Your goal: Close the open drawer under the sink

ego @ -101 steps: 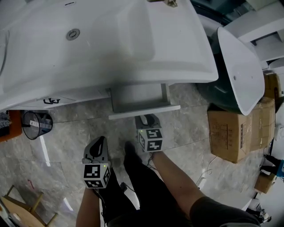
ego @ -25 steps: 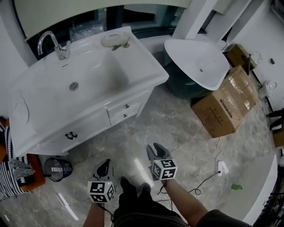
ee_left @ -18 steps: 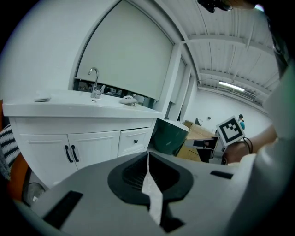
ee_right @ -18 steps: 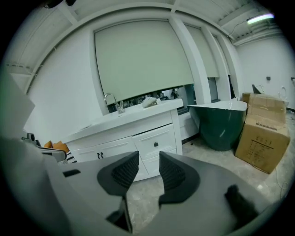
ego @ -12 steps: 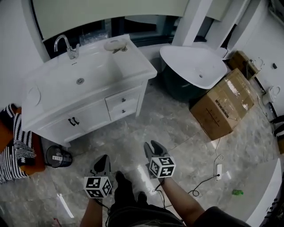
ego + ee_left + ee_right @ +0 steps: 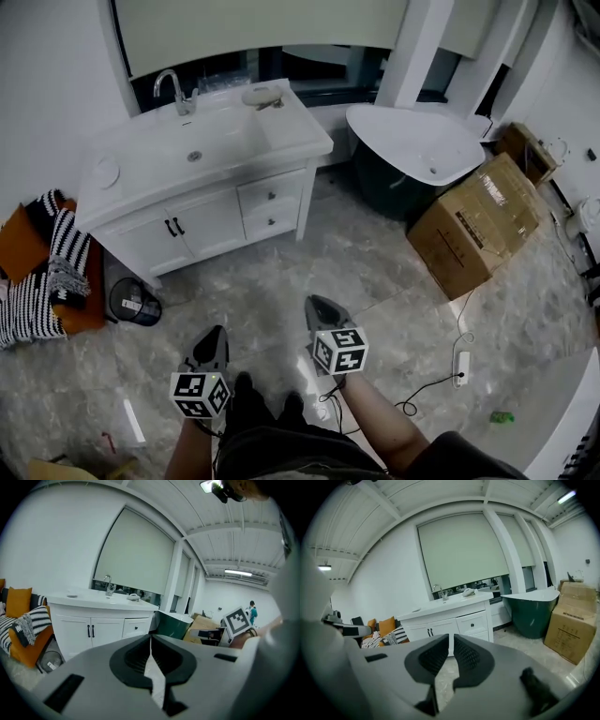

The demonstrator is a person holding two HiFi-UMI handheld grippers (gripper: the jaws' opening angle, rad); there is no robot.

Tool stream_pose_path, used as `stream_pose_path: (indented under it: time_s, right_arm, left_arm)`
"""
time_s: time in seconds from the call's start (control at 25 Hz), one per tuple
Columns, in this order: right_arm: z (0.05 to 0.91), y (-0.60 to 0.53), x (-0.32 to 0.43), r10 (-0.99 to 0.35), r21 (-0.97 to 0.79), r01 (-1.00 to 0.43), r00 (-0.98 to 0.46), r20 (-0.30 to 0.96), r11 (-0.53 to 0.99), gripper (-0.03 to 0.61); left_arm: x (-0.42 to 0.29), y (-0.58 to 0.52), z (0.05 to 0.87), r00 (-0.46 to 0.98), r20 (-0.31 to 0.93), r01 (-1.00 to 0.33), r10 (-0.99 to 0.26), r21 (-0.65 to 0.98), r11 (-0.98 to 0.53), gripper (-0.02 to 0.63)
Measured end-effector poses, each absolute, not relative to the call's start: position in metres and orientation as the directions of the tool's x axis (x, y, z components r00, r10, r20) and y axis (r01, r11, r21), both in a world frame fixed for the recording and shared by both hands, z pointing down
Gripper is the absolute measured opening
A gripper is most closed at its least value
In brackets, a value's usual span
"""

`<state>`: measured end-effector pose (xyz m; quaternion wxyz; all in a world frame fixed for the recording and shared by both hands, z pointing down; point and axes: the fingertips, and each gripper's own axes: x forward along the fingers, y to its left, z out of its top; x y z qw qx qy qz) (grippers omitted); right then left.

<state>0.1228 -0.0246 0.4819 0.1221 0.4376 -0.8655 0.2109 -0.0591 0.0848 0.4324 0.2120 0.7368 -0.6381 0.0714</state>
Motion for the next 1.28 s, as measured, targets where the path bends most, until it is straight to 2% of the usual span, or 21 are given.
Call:
stream_pose_path:
  time_s: [0.44,1.28]
  right_arm:
    - [0.442,0.042,0.103,-0.706,-0.245,-0.795,-0.606,0.367,0.555,0.038]
    - [0.41,0.201,0.047,-0.773,-0.139,-0.847,-0.526,0.355,0.513,0.028]
  left_arm:
    - [-0.06,0.112,0.391,0.218,0.292,-0.971,-0.931,0.16,-0.177,0.02]
    - [-0.106,0.256,0.37,0.345,0.223,-0.933,-0.912,0.187,-0.308,0.019]
